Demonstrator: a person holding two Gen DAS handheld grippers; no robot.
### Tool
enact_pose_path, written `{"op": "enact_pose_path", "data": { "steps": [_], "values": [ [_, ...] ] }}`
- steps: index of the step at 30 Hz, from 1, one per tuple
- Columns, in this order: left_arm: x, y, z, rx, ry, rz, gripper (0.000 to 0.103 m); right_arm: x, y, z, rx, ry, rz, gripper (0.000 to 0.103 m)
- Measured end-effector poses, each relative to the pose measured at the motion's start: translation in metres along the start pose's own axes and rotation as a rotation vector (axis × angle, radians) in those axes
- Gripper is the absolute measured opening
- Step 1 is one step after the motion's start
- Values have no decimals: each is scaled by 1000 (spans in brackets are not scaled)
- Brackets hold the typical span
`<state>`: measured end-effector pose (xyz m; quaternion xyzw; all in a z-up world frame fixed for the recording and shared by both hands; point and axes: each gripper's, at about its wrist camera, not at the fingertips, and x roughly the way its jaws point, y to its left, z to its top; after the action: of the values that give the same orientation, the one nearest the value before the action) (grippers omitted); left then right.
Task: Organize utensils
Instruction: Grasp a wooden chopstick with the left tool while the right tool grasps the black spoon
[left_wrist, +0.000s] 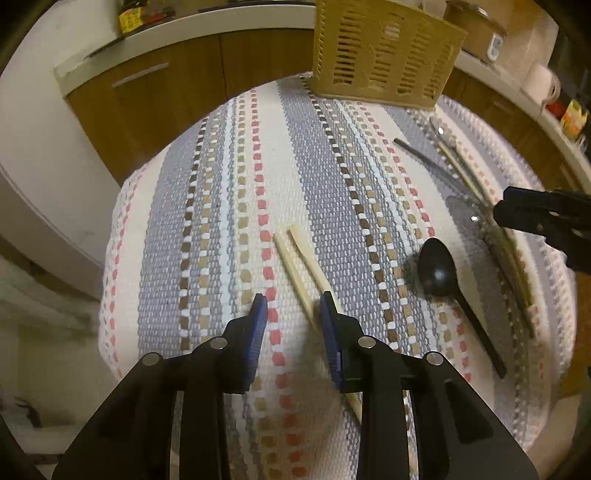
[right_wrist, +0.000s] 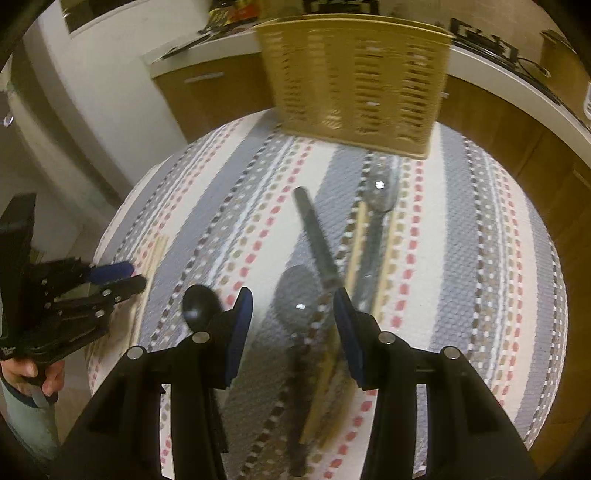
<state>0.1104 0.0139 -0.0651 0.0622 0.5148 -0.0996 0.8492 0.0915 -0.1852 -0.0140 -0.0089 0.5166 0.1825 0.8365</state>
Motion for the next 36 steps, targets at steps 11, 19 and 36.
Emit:
{"op": "enact_pose_path", "data": {
  "steps": [11,19,36],
  "values": [
    [1,15,2,-24,-3,-14,4,29,31,-5,-61,162,125,42],
    [-1,35,-5,-144,-22,-205,4,39,59,1,-115,185,87,42],
    [-6,42,-2,-167,-46,-245,4,61,83,13,-167,227,-19,42]
  ]
}}
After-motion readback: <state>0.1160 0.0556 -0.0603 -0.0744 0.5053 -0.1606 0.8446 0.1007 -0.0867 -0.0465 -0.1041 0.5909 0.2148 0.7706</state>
